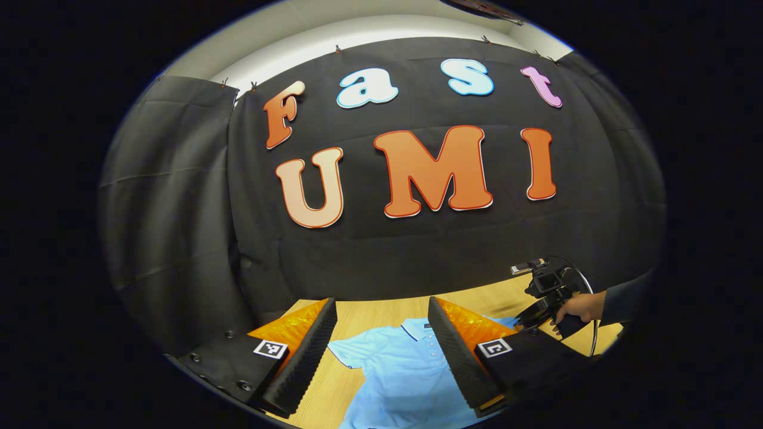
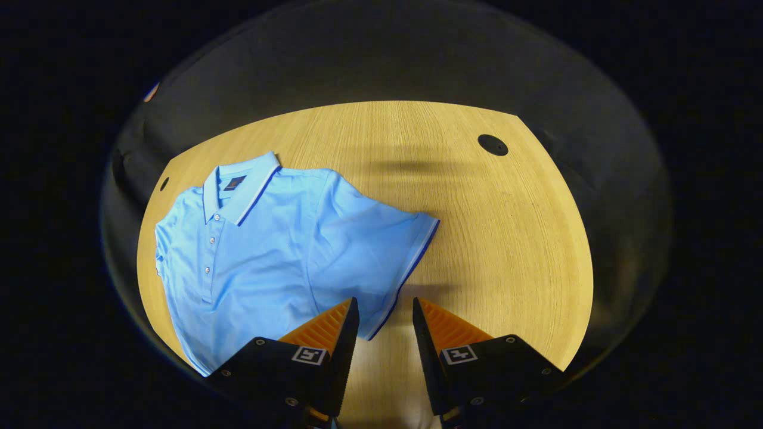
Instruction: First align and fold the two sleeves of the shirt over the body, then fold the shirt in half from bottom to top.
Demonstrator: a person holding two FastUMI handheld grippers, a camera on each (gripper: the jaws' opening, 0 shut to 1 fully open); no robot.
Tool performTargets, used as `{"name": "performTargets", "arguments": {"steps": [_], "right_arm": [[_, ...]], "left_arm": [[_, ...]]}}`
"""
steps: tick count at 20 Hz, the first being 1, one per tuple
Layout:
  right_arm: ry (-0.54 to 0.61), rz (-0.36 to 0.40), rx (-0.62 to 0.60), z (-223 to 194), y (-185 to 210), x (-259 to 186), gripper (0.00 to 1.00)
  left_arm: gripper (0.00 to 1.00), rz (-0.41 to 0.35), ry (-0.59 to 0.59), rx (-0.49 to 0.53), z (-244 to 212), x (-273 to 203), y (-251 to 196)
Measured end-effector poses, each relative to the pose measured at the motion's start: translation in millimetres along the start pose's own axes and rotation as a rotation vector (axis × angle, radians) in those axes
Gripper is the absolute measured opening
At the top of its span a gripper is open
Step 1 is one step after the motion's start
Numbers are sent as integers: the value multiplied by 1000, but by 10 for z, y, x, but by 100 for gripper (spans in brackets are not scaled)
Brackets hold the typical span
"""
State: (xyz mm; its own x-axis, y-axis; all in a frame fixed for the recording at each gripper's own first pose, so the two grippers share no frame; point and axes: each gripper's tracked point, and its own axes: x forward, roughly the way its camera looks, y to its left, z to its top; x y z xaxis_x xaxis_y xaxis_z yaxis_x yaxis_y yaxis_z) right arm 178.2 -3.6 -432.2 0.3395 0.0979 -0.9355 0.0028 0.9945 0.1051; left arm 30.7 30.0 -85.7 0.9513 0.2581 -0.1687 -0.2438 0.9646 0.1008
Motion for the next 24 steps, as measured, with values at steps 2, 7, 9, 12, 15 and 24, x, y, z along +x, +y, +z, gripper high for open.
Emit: {"name": "performTargets", "arguments": {"steps": [2,7,9,12,15,24], "right_arm": [[21,4,14,5,9,92,48],[44,-11,22,20,19,184,35],[42,4,27,36,56,192,22],[35,68,78,88,133,157,6],[-35,112,102,272,205,71,4],[-107,217,30,518,712,-210,4]], "left_arm": [[100,11,10,4,-15,32,9],[100,15,35,11,-54,115,-61],[100,9,36,20,-33,151,-108],[100,0,39,31,-40,189,-168],[100,-4,46,29,-63,196,-192],[100,99,67,12,-175,108,255]]}}
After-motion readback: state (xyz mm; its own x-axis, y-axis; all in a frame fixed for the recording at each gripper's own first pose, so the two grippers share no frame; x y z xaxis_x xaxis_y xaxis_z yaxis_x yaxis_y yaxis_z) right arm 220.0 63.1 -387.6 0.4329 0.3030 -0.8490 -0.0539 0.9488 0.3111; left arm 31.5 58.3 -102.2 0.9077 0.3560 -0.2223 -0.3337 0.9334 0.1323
